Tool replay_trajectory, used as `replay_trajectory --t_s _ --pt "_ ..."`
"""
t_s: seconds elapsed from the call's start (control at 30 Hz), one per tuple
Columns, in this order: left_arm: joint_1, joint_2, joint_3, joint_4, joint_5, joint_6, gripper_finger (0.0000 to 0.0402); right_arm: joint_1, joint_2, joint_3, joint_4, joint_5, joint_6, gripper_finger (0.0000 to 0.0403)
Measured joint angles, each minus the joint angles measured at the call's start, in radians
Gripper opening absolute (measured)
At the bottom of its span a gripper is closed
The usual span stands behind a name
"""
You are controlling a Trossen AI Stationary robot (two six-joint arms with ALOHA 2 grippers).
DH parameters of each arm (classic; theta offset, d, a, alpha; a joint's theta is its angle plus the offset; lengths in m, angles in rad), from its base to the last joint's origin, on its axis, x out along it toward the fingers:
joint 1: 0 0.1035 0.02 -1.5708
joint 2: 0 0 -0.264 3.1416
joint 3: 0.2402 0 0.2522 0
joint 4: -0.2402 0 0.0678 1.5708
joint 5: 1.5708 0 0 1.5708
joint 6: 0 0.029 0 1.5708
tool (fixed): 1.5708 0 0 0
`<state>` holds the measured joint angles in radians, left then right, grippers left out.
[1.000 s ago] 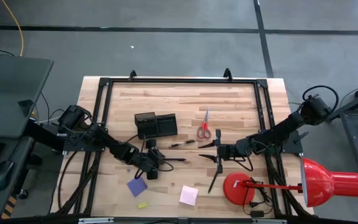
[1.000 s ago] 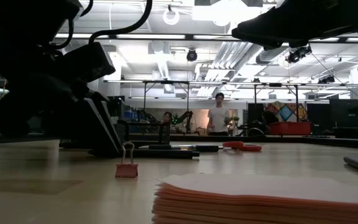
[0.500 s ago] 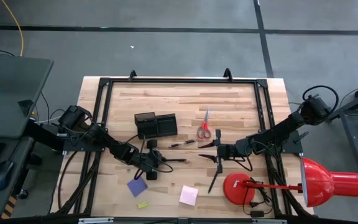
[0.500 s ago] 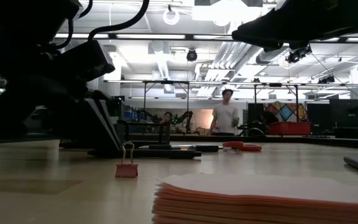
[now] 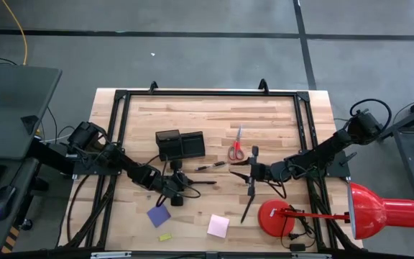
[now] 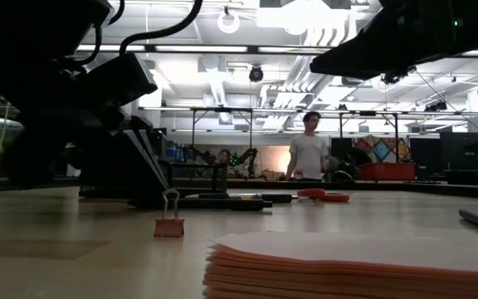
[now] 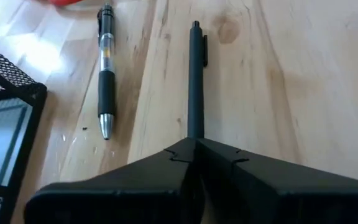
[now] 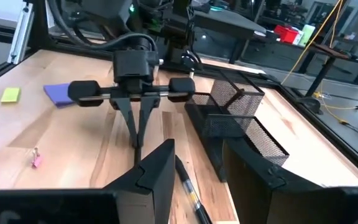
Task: Pick and place office supplies into organizer
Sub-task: Put top pen black into the desk organizer
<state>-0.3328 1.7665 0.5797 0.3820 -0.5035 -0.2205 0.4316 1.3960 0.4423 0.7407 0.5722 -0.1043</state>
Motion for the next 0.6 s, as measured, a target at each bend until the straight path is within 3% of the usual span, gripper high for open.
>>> replay_trajectory --t_s 0.6 --pt "-0.001 -0.010 0.000 0.082 0.021 0.013 0.0006 0.000 0.000 0.000 -0.017 0.000 0.019 0.0126"
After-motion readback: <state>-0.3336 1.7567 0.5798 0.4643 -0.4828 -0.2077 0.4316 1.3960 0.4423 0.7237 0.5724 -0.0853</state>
